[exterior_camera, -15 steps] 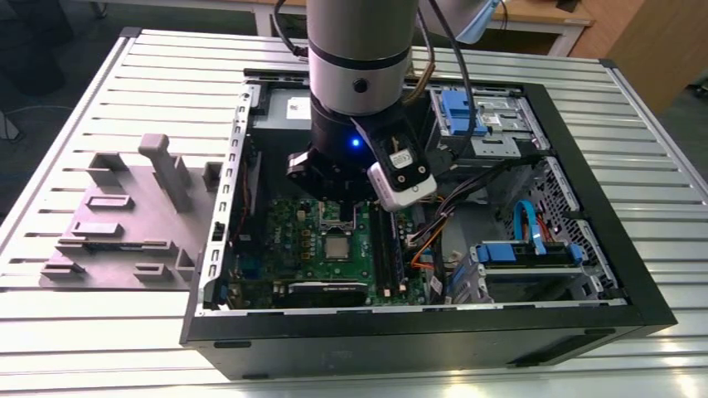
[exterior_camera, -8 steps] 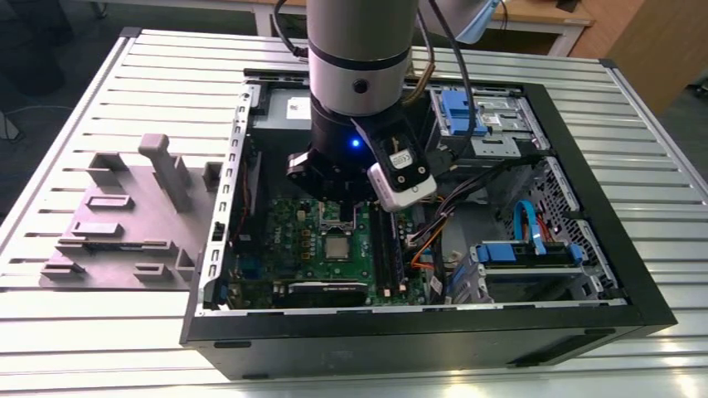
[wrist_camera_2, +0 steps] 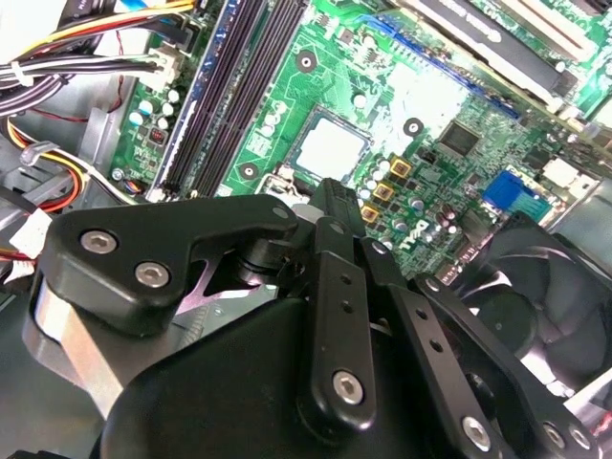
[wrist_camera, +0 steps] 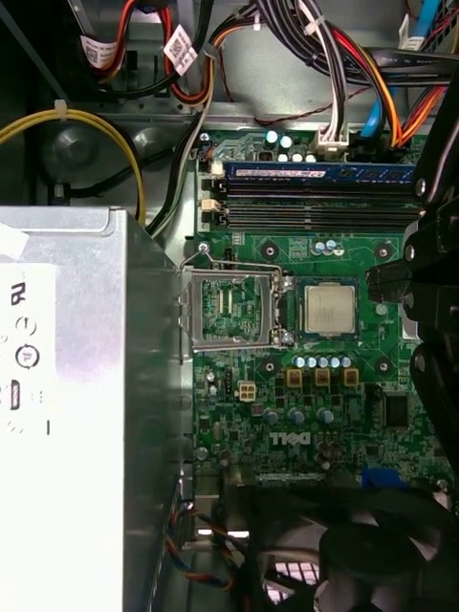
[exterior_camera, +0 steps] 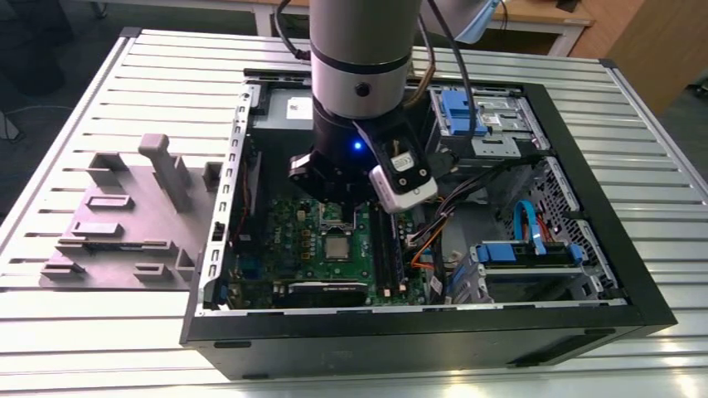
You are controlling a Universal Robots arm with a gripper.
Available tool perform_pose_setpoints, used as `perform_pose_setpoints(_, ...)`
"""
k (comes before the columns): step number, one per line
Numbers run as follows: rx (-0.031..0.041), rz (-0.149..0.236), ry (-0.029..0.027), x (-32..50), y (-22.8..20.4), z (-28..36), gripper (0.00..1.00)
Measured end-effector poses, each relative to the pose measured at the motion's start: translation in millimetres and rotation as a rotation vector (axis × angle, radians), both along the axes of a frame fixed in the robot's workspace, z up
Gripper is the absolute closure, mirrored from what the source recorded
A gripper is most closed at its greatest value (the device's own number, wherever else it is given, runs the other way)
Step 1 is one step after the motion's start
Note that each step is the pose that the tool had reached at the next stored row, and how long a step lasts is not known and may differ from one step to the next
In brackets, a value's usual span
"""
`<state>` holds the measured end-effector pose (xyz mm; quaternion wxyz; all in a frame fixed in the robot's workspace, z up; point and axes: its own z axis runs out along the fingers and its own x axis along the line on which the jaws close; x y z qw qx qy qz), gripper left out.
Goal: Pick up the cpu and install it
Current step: 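Close the cpu cover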
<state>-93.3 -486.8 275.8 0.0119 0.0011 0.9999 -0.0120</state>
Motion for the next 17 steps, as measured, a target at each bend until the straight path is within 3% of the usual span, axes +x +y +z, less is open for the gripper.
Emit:
perform_pose_setpoints(9,-0.0005,0.012,0.0,10.5,1.1,-13.9,0.9)
perform_pose_setpoints(17,-0.0005,0.084,0.0,14.2,1.1,-20.7,0.9)
